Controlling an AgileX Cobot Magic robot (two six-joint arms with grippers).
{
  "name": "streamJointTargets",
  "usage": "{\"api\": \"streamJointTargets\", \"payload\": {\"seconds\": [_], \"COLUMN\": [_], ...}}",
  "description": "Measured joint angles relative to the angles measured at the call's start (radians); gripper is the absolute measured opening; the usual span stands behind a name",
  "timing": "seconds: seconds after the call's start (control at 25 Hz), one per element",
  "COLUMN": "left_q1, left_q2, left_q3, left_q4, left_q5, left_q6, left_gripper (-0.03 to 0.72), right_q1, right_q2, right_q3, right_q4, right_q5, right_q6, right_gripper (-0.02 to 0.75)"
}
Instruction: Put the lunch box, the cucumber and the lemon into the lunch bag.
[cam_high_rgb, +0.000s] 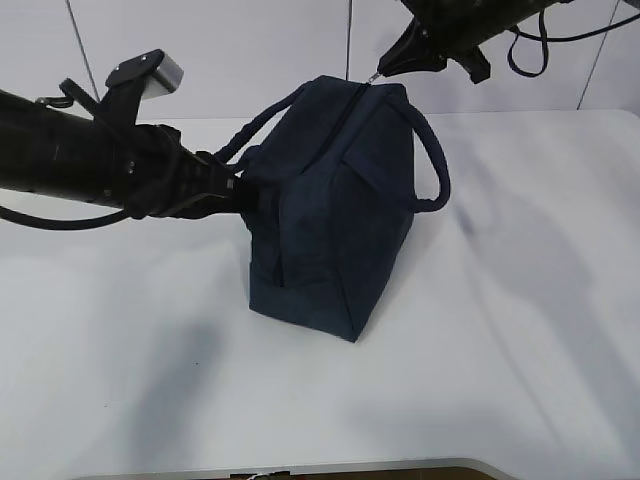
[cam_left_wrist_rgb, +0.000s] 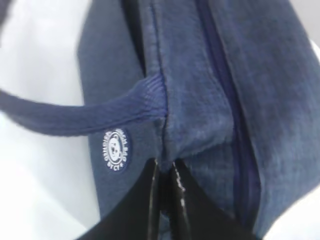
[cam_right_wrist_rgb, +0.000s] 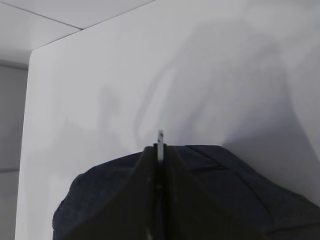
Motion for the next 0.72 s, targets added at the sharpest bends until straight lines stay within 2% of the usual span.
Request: {"api": "streamJointTargets", "payload": {"seconds": [0.24,0.52,0.72], "left_q1": [0.0,0.0,0.0], "left_q2": [0.0,-0.031,-0.049], "left_q3": [0.002,0.002,0.004], "left_q4": [-0.082,-0.095,-0.097], "left_q5": [-0.109,-0.222,-0.277], "left_q6": [0.0,0.0,0.0], "left_gripper": [-0.009,-0.009,-0.009], "right_q1": [-0.006,-0.012,-0.035], "right_q2": [0.037,0.056,0.056], "right_q3": [0.0,-0.002,-0.004], "right_q4": [0.021,0.042,0.04], "right_q5": [0.01,0.027,0.111], "right_q6": [0.018,0.018,0.004], "right_gripper": [0.005,0.005,0.005]}}
